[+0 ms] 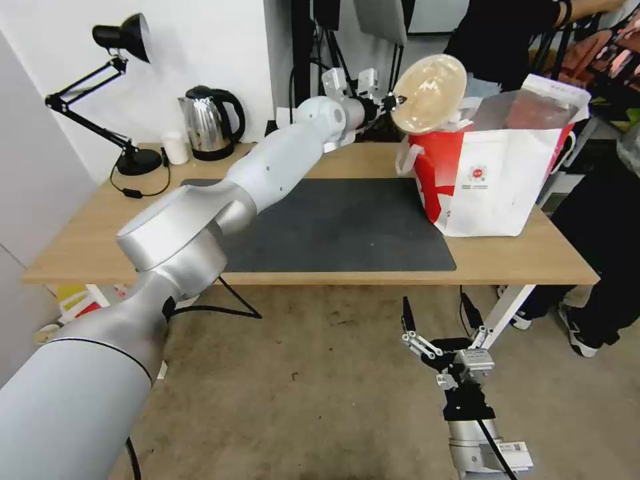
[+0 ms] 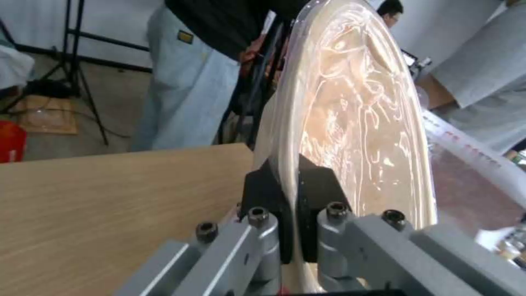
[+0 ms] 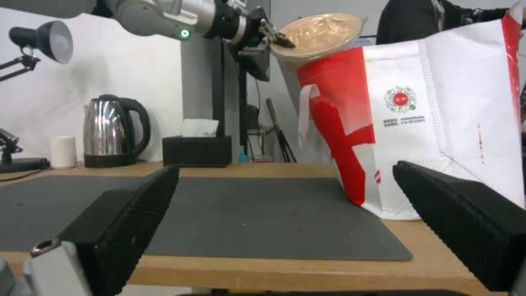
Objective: Pick up the trash from the table and place it into the takeout bag.
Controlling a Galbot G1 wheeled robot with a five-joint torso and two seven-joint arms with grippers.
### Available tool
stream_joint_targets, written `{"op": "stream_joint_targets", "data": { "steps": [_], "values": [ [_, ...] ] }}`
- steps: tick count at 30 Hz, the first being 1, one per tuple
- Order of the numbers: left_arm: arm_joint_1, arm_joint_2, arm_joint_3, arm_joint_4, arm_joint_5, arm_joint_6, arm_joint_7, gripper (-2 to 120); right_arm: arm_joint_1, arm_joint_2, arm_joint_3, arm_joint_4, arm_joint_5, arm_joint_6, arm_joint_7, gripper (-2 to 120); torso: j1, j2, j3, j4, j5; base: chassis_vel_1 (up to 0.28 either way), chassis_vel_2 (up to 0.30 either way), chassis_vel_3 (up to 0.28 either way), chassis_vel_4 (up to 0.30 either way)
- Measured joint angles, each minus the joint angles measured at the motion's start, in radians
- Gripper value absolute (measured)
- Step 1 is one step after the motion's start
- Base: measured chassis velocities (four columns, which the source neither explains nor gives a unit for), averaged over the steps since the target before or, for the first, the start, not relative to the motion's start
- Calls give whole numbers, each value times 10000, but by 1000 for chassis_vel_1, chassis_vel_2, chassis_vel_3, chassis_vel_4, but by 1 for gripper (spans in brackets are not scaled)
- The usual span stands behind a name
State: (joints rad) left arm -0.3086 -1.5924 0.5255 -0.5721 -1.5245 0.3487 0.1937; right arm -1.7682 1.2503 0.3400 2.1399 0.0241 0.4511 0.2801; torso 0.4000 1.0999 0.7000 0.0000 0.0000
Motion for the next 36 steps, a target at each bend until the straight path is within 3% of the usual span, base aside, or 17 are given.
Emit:
{"op": "stream_joint_targets", "data": {
  "steps": [7, 13, 20, 36],
  "values": [
    [-32, -1, -358, 0, -16, -4, 736, 1, 0, 0, 0, 0, 0, 0, 0, 100, 0, 0, 0, 0, 1, 0, 0, 0, 0],
    [-77, 0, -353, 34, 28, 37, 833, 1, 0, 1, 0, 0, 0, 0, 0, 100, 0, 0, 0, 0, 1, 0, 0, 0, 0],
    [-202, 0, -107, 49, 688, 850, 960, 1, 0, 1, 0, 0, 0, 0, 0, 100, 0, 1, 0, 1, 0, 0, 0, 0, 0],
    [-122, 0, -37, 135, 889, 795, 1274, 1, 0, 1, 0, 0, 0, 0, 0, 100, 0, 1, 0, 1, 0, 0, 0, 0, 0]
  ]
}}
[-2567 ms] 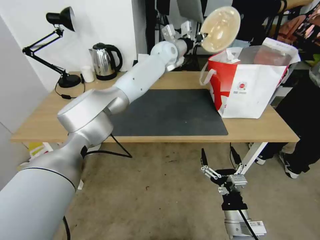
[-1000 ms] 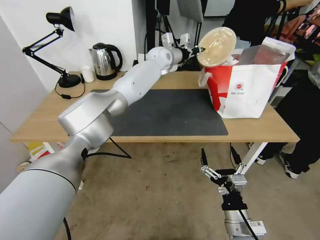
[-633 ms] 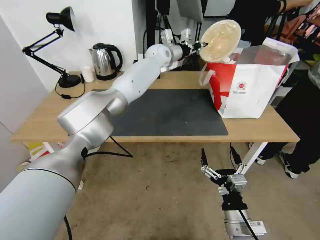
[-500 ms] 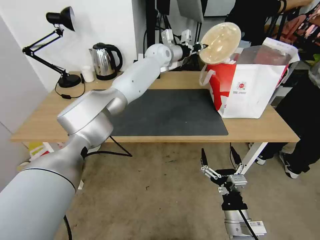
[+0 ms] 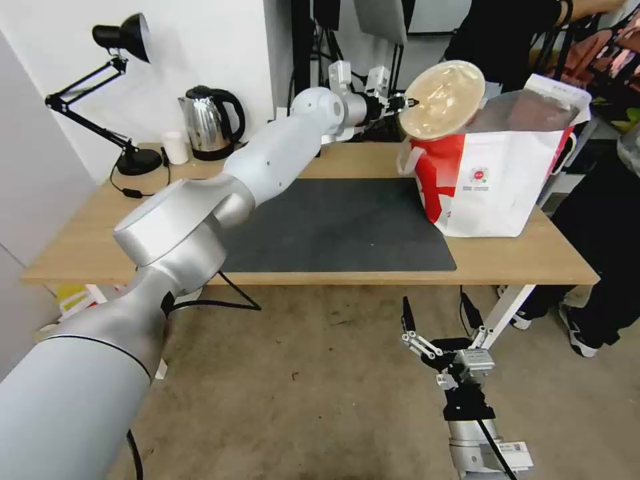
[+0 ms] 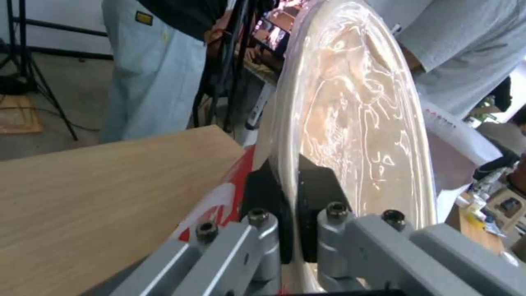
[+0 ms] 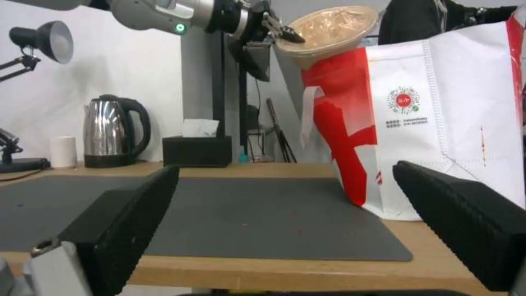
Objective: Pick up the trash from the table and place it into the takeout bag.
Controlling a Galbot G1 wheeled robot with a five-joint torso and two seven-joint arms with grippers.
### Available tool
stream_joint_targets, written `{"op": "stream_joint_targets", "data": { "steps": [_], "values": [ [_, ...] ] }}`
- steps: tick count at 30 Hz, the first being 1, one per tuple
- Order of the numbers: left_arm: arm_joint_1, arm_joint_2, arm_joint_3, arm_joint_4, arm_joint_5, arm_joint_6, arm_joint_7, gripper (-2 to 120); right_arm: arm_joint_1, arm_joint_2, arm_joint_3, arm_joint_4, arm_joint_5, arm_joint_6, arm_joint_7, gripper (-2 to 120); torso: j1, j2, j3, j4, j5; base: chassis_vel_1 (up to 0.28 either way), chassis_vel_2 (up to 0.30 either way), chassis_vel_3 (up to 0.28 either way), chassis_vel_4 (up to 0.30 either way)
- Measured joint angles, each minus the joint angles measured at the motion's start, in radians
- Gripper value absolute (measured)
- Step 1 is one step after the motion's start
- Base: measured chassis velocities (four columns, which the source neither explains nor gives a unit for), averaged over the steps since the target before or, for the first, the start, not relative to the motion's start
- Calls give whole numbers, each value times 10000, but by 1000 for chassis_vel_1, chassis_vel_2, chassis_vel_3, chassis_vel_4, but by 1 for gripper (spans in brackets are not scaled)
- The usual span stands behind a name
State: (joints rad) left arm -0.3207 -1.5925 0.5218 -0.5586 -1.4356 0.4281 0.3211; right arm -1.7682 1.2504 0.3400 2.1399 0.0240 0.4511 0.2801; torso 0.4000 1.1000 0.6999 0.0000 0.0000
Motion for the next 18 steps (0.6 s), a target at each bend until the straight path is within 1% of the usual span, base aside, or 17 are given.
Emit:
{"op": "stream_joint_targets", "data": {
  "steps": [10, 18],
  "values": [
    [13, 4, 127, 34, 325, 368, 53, 1, 0, 0, 0, 0, 0, 0, 0, 100, 0, 0, 0, 0, 0, 0, 0, 0, 0],
    [-83, 3, -45, 63, 320, 361, 26, 1, 0, 0, 0, 0, 0, 0, 0, 100, 0, 0, 0, -1, 0, 0, 0, 0, 0]
  ]
}}
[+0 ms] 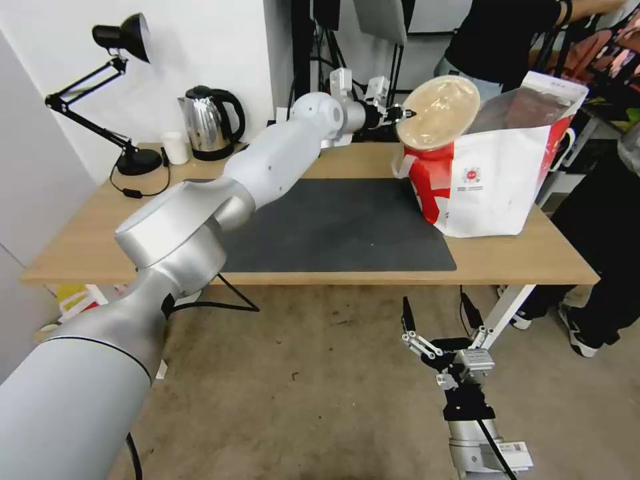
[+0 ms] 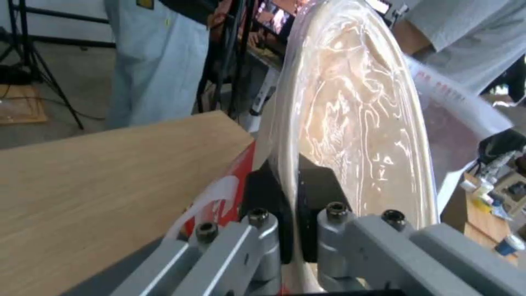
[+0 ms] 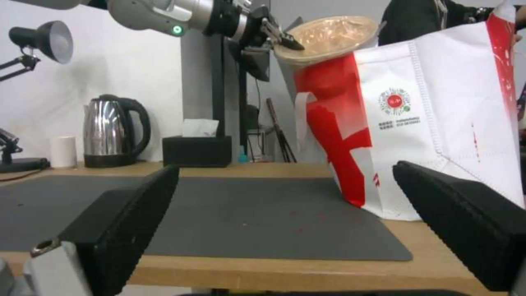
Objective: Pick up the trash from the table and place it into the takeout bag.
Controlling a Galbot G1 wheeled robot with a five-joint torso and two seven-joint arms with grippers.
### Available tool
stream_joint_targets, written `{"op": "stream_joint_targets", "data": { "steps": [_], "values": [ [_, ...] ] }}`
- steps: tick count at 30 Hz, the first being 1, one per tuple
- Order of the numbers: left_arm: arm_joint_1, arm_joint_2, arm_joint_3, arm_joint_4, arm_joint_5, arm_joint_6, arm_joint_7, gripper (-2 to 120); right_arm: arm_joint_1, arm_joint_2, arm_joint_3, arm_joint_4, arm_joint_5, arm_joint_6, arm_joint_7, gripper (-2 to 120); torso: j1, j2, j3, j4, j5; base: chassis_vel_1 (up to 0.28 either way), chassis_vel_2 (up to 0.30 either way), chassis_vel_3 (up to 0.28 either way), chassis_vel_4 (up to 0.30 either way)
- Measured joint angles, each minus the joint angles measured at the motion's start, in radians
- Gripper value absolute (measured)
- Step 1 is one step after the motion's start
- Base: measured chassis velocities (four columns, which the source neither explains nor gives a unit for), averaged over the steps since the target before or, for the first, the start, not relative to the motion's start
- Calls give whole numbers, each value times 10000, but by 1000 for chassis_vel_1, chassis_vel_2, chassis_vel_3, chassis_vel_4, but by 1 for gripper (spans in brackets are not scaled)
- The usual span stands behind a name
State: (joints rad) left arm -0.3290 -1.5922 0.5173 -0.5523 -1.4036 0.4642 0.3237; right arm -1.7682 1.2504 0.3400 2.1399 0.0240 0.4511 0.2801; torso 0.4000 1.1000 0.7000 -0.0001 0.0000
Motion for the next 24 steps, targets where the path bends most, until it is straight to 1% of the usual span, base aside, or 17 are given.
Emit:
{"op": "stream_joint_targets", "data": {
  "steps": [11, 14, 17, 18, 19, 20, 21, 23, 24],
  "values": [
    [-79, 4, -114, 84, 93, 127, -47, 1, 0, 0, 0, 0, 1, 0, 0, 100, 0, 0, 0, 2, 0, 0, 0, 0, 0],
    [-141, 1, -77, 72, 415, 656, -248, 1, 0, 0, 0, 0, 0, 0, 0, 100, 0, 0, 0, 1, -1, 0, 0, 0, 0],
    [-151, -3, -181, 53, 432, 686, -344, 1, 0, 0, 0, 0, 0, 0, 0, 100, 0, 0, 0, 0, 0, 0, 0, 0, 0],
    [-169, -5, -220, 57, 429, 640, -343, 1, 0, 0, 0, 0, 0, 0, 0, 100, 0, 0, 0, 0, 0, 0, 0, 0, 0],
    [-224, -6, -319, 97, 407, 444, -340, 1, 0, 0, 0, 0, 0, 0, 0, 100, 0, 0, 0, -1, 0, 0, 0, 0, 0],
    [-224, -6, -319, 97, 407, 444, -340, 1, 0, 0, 0, 0, 0, 0, 0, 100, 0, 0, 0, -1, 0, 0, 0, 0, 0],
    [-254, -2, -467, 147, 364, 157, -319, 1, 0, 0, 0, 0, 0, 0, 0, 100, -1, 0, 0, 2, 0, 0, 0, 0, 0],
    [-253, -1, -657, 175, 284, -317, -51, 1, 0, 0, 0, 0, 0, 0, 0, 100, 0, 0, 0, 1, 0, 0, 0, 0, 0],
    [-253, -1, -657, 175, 284, -317, -51, 1, 0, 0, 0, 0, 0, 0, 0, 100, 0, 0, 0, 1, 0, 0, 0, 0, 0]
  ]
}}
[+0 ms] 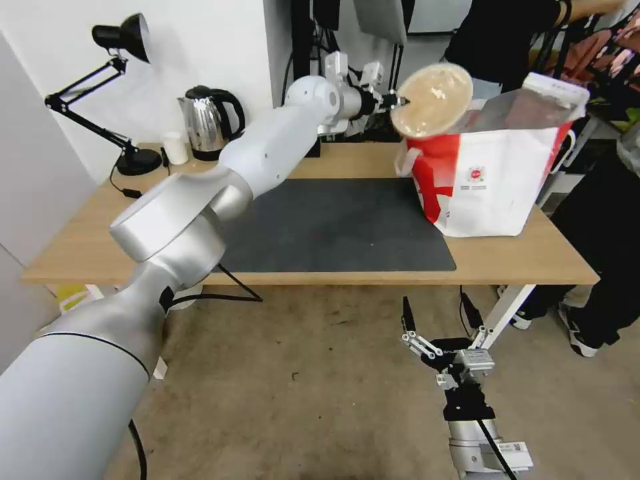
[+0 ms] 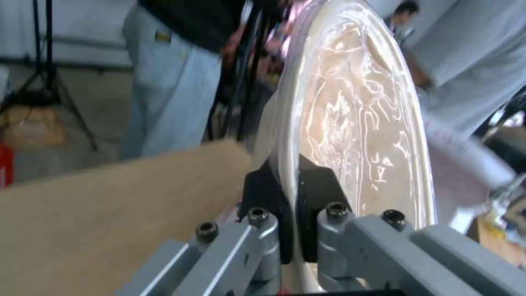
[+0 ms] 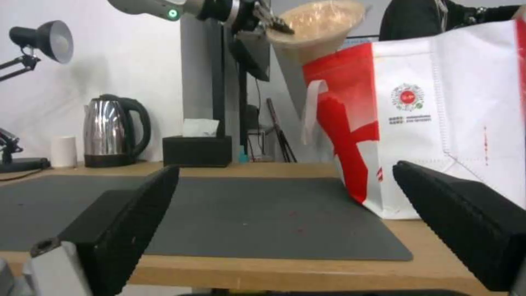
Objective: Pick up the trash from the table and place it into the takeout bag.
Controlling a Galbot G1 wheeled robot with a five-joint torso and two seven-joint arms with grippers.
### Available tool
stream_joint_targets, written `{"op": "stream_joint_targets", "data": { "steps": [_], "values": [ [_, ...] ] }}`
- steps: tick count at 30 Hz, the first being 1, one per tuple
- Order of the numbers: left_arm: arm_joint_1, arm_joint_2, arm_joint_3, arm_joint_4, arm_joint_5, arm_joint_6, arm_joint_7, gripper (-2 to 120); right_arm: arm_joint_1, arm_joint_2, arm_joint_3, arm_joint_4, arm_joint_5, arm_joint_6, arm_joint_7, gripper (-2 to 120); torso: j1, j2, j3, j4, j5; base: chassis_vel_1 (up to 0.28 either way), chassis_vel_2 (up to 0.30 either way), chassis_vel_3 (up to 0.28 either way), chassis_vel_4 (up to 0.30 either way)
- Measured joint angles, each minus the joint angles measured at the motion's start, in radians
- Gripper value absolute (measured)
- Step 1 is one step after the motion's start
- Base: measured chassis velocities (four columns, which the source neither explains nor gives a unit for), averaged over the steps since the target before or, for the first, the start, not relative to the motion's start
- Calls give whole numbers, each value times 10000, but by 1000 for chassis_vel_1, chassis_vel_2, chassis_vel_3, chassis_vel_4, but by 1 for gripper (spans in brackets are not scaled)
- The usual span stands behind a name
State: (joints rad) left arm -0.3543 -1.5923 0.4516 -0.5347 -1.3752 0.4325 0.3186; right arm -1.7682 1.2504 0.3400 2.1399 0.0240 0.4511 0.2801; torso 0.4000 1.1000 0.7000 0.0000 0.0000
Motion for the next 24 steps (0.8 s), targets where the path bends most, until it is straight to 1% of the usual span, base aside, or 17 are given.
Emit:
{"op": "stream_joint_targets", "data": {
  "steps": [2, 13, 17, 21, 22, 24],
  "values": [
    [21, -1, -90, -5, -156, -220, 72, 1, 0, 0, 0, 1, 0, 0, 0, 100, -1, 0, 0, 0, 1, 0, 0, 0, 0],
    [15, -6, -400, -60, -598, -549, 104, 1, 0, 0, 0, 0, 0, 0, 0, 100, 0, 0, 0, 0, 1, 0, 0, 0, 0],
    [11, -8, -463, -34, -613, -657, -61, 1, 0, 0, 0, 1, 0, 0, 0, 100, 0, 0, 0, -1, 0, 0, 0, 0, 0],
    [40, -10, -379, -9, -369, -1169, -763, 1, 0, 0, 0, 0, 0, 0, 0, 100, 0, 0, 0, 0, 1, 0, 0, 0, 0],
    [40, -10, -379, -9, -369, -1169, -763, 1, 0, 0, 0, 0, 0, 0, 0, 100, 0, 0, 0, 0, 1, 0, 0, 0, 0],
    [99, -10, -302, -42, -143, -1425, -889, 1, 0, 0, 0, 1, 0, 0, 0, 100, 0, 0, 0, 0, 0, 0, 0, 0, 0]
  ]
}}
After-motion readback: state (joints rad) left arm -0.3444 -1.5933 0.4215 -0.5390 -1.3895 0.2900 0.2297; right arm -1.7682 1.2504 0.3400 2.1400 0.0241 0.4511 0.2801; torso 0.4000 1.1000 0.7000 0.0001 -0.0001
